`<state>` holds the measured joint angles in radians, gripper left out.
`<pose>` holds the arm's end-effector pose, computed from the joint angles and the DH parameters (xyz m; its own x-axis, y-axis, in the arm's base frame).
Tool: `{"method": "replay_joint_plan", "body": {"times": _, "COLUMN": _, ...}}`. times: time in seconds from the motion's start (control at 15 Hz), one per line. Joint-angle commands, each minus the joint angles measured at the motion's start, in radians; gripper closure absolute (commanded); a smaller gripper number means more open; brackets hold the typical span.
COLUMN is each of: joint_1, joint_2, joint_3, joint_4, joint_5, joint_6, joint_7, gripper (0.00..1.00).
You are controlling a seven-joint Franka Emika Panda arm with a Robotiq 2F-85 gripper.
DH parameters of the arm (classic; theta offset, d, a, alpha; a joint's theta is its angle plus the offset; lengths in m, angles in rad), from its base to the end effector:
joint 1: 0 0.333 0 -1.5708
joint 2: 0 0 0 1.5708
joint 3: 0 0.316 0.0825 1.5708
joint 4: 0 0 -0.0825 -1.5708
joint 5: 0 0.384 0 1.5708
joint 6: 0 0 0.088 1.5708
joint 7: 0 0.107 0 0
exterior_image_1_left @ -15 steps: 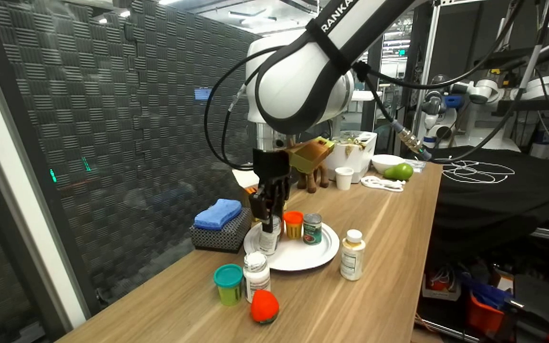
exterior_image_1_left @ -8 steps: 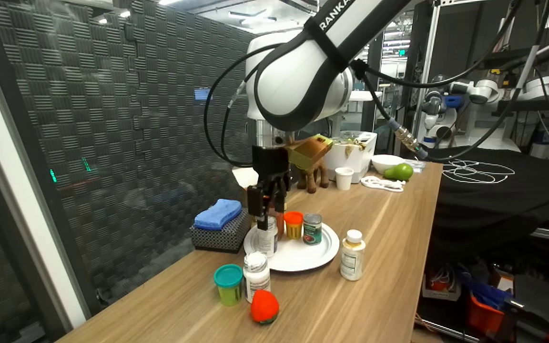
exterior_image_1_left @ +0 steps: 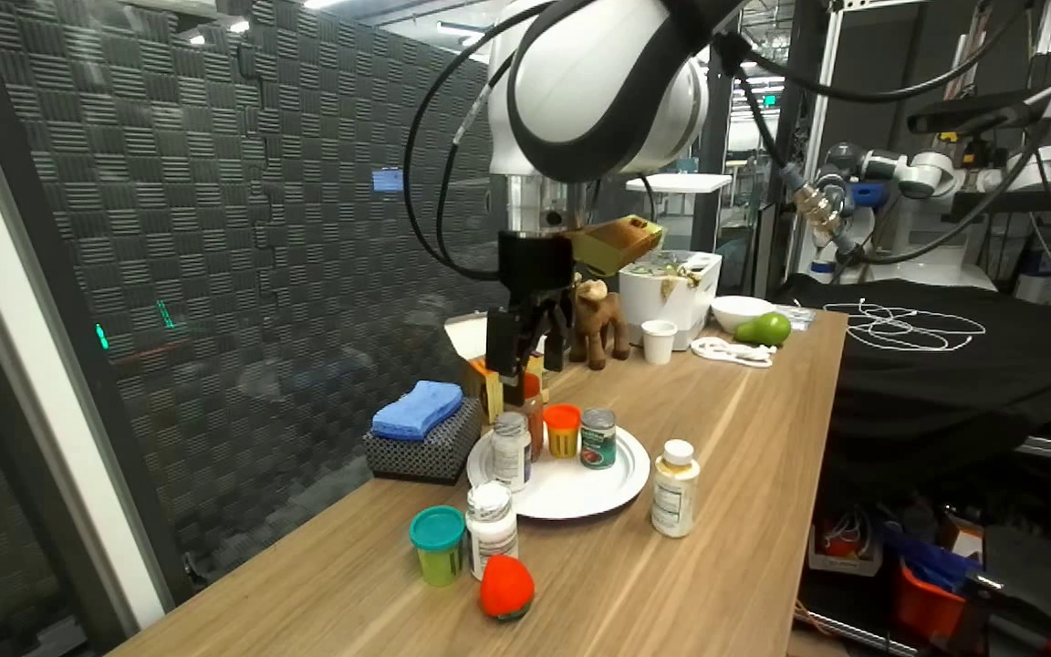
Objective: Put all the objects around the white plate into the white plate
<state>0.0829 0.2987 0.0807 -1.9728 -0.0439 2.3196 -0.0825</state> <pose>0.6039 0.0969 0.3241 0.9623 0.2678 0.0482 0.2674 -0.9635 0.0139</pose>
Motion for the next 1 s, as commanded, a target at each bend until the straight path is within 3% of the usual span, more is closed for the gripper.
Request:
{"method": "replay_joint_plan", "body": {"times": 0.0, "joint_1": -0.028, "joint_2": -0.214, "joint_3": 0.014, "joint_4": -0.199, "joint_5": 0.107, "joint_6": -0.020, "joint_7": -0.009, "gripper": 0.00}}
{"method": "replay_joint_plan", "body": {"times": 0.27, "joint_1": -0.037, "joint_2": -0.360, "joint_3": -0.013, "joint_4": -0.375, "joint_5": 0.182, "joint_6": 0.008, "joint_7": 0.002, "gripper": 0.00}}
{"method": "replay_joint_plan", "body": {"times": 0.47, "joint_1": -0.050, "joint_2": -0.407, "joint_3": -0.040, "joint_4": -0.451, "joint_5": 0.166, "joint_6": 0.014, "joint_7": 0.023, "gripper": 0.00}}
{"method": "replay_joint_plan", "body": {"times": 0.93, "joint_1": -0.063, "joint_2": -0.323, "joint_3": -0.068, "joint_4": -0.429, "joint_5": 0.138, "joint_6": -0.007, "joint_7": 0.012, "gripper": 0.00}}
